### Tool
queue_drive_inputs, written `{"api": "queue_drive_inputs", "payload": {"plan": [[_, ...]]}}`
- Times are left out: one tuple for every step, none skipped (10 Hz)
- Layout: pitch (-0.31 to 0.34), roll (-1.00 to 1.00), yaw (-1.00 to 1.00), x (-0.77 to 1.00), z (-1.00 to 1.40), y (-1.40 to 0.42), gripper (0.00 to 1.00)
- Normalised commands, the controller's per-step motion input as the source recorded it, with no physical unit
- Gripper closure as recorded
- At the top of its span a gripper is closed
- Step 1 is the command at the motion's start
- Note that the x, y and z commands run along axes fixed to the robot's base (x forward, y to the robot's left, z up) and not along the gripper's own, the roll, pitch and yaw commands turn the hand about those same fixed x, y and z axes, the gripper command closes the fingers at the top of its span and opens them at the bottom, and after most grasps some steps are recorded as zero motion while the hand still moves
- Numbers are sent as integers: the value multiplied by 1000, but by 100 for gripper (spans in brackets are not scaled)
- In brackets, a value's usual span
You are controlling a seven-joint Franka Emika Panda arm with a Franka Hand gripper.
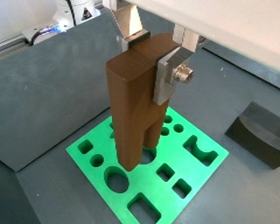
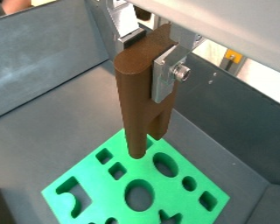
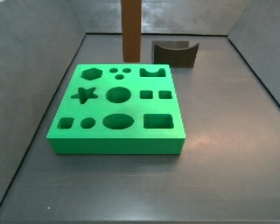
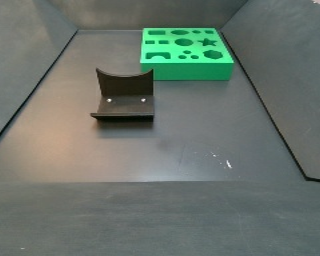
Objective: Insert the square-circle object.
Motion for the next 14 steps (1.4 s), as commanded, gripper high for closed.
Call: {"api": "queue_drive_inputs", "payload": {"plan": [[-141,187,60,-323,-417,-1000,100],[-123,186,54,-331,-409,-1000,100],[-20,137,-89,-394,-360,-911,100],[83,144,-611,-177,-94,-474,100],[84,140,-571,-251,-120,-449,100],[53,33,-820,-123,-194,-149,100],[0,0,-1000,0,-323,0,100],[10,0,-1000,0,-389,0,100],[21,0,-997,-89,-437,0,100],[50,0,-966,-140,-500,17,100],[81,0,-957,-120,-534,49,100],[56,0,-940,-129,-489,60,100],[0,0,-934,-111,-349,54,100],[7,0,-986,-131,-306,0,100]]}}
